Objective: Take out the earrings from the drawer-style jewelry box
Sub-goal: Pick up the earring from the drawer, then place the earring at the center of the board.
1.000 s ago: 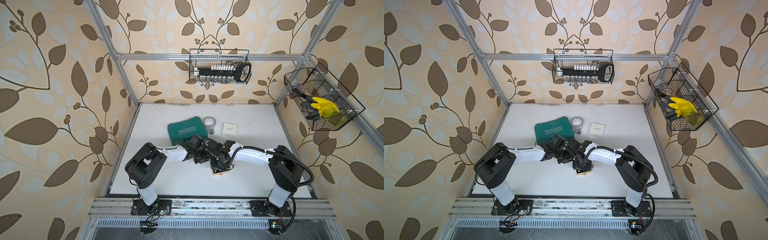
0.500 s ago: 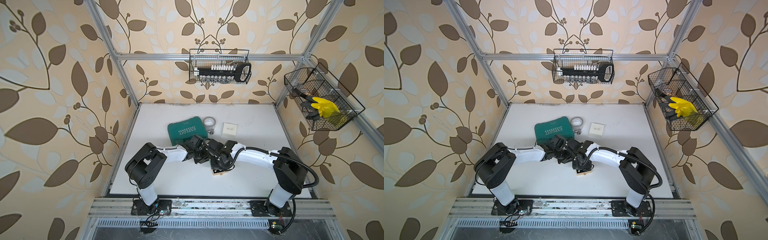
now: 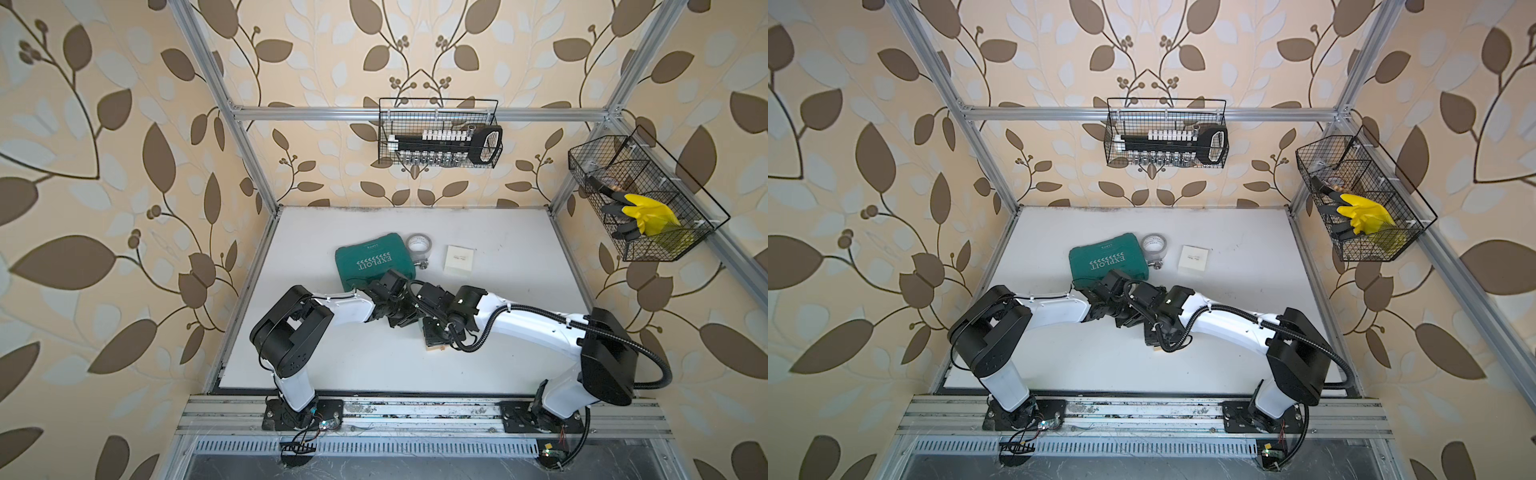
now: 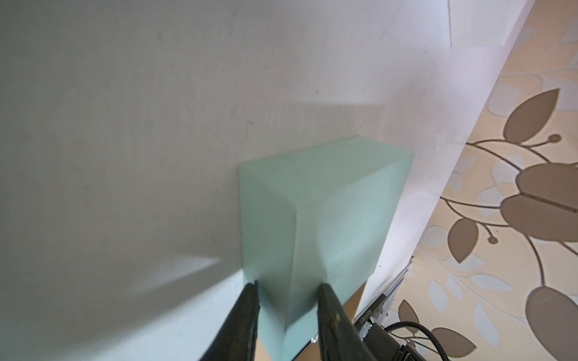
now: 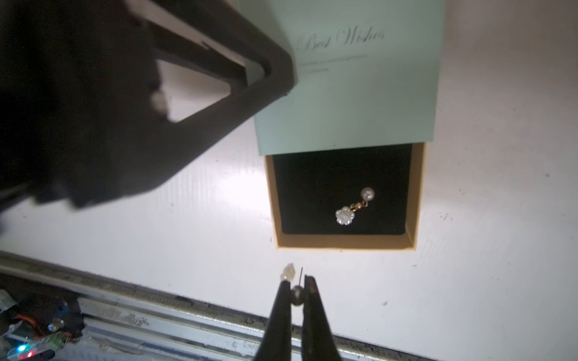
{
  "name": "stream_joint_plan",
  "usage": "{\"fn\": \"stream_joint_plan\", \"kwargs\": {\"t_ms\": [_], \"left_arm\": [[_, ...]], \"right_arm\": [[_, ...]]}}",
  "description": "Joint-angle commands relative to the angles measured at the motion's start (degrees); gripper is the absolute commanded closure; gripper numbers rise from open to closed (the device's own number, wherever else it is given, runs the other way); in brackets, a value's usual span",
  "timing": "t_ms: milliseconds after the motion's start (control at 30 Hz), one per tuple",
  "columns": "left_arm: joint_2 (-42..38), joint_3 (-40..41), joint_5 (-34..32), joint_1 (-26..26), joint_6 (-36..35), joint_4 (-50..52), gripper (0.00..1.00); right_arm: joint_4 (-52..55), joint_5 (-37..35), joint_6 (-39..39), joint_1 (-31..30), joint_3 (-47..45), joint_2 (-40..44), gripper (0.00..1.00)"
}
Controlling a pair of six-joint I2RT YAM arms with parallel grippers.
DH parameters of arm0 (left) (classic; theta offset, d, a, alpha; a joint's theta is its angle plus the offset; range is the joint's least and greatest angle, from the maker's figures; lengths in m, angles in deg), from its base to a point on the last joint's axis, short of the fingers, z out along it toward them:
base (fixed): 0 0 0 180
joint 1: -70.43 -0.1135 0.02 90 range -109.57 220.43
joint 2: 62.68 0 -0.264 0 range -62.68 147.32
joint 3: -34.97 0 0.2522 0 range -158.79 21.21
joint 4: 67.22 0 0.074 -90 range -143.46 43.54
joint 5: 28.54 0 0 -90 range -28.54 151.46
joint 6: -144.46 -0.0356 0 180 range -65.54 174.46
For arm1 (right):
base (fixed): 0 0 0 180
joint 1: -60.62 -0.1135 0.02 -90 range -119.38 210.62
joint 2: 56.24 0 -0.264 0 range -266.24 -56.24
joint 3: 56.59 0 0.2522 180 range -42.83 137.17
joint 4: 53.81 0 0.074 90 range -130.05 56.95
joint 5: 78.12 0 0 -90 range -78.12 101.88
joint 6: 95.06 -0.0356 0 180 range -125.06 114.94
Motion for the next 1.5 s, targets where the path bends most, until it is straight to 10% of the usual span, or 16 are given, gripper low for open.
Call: {"fn": "stream_joint_plan", "kwargs": {"t_ms": [0,633,1467], "left_arm": [[0.3,0.0,0.4,0.4,-1.5,0.9,0.67],[0.4,-0.3,0.6,0.5,-1.7,1.5,0.67],[-0.7,0.4,0.6,0.5,-1.7,1.5,0.67]], "right_arm": [[3.2,-0.4,0.4,-1.8,-1.9,3.1,0.95],[-4.7,13.1,0.4,-4.2,-11.8,0.1,0.94],[-3.7,11.3,-0.2,-2.4,-11.6,-6.1,0.94]]}}
